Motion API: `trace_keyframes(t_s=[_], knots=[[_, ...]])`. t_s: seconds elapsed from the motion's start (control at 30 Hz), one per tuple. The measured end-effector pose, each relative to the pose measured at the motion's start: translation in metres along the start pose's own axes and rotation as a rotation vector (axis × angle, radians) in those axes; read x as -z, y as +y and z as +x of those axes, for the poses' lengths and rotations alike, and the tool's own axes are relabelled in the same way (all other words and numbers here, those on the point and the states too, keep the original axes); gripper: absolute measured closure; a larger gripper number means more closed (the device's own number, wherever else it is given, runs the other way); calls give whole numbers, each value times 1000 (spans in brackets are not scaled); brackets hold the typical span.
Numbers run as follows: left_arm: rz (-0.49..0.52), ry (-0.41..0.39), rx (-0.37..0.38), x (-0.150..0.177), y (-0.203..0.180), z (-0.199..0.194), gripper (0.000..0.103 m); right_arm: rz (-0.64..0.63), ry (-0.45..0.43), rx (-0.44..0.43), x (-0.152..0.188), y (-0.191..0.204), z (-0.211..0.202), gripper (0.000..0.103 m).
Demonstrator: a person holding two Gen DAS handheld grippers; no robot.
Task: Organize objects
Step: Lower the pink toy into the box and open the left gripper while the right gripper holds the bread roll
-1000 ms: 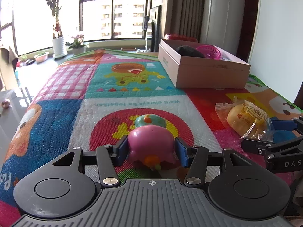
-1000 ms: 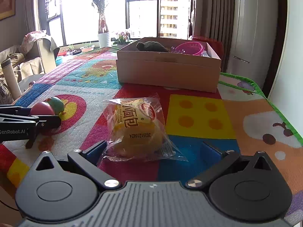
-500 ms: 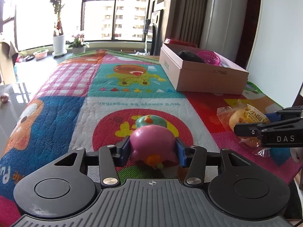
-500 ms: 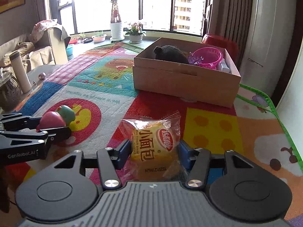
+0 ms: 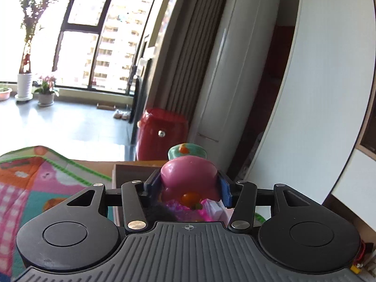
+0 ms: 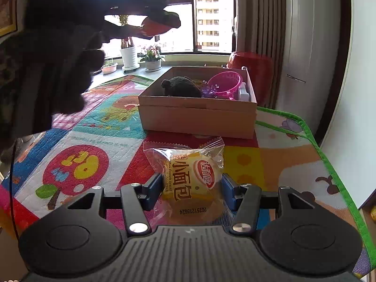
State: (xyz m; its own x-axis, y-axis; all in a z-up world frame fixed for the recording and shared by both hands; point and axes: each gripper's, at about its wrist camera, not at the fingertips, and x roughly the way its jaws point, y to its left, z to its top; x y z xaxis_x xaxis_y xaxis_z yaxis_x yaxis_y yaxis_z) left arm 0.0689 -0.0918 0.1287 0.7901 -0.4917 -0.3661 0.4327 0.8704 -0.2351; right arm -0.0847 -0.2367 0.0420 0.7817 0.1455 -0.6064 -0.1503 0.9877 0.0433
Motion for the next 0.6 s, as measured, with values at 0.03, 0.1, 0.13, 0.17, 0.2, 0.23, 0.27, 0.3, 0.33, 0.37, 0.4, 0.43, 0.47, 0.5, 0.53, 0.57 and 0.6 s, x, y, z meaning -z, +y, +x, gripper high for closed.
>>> trace_keyframes(t_s=[0.03,0.1,0.13,0.17,0.2,0.23,0.27,0.3,0.33,0.37,0.4,0.43,0.47,0.5,0.53,0.57,0.6], knots=[[21,32,-5,2,-2,17,48,-1,5,7,0,-1,0,49],[39,86,-38,12,1,40,48,-10,5,15,0,-5,-2,49],[26,87,-54,18,6,42,48,-14,2,19,1,-7,-4,49],[4,78,-58,23,12,39,48,-13,-1,20,2,-10,-5,49],[-24,68,-53,29,20,34,48,-9,0,19,3,-13,-6,49],[-44,62,-42,34,27,28,48,-3,8,18,3,-15,-5,49],[-49,60,-30,38,31,23,49,2,19,18,4,-18,-2,49],[-44,67,-16,42,35,21,49,5,34,19,4,-20,1,49],[-36,81,-1,45,37,21,49,7,47,20,5,-21,5,49],[-33,89,8,47,38,21,49,8,59,24,5,-20,10,49],[-33,91,11,47,38,22,49,10,67,29,5,-19,13,49],[-36,87,9,47,39,23,49,11,71,31,5,-17,15,49],[-49,76,6,46,41,22,49,13,70,27,6,-15,15,49],[-67,61,3,44,44,22,49,13,65,20,6,-13,14,49],[-81,45,0,43,45,19,49,9,57,12,7,-11,12,49],[-85,32,-4,43,45,16,49,0,48,8,8,-9,9,49],[-79,29,-17,41,43,13,49,-13,40,9,9,-7,6,49]])
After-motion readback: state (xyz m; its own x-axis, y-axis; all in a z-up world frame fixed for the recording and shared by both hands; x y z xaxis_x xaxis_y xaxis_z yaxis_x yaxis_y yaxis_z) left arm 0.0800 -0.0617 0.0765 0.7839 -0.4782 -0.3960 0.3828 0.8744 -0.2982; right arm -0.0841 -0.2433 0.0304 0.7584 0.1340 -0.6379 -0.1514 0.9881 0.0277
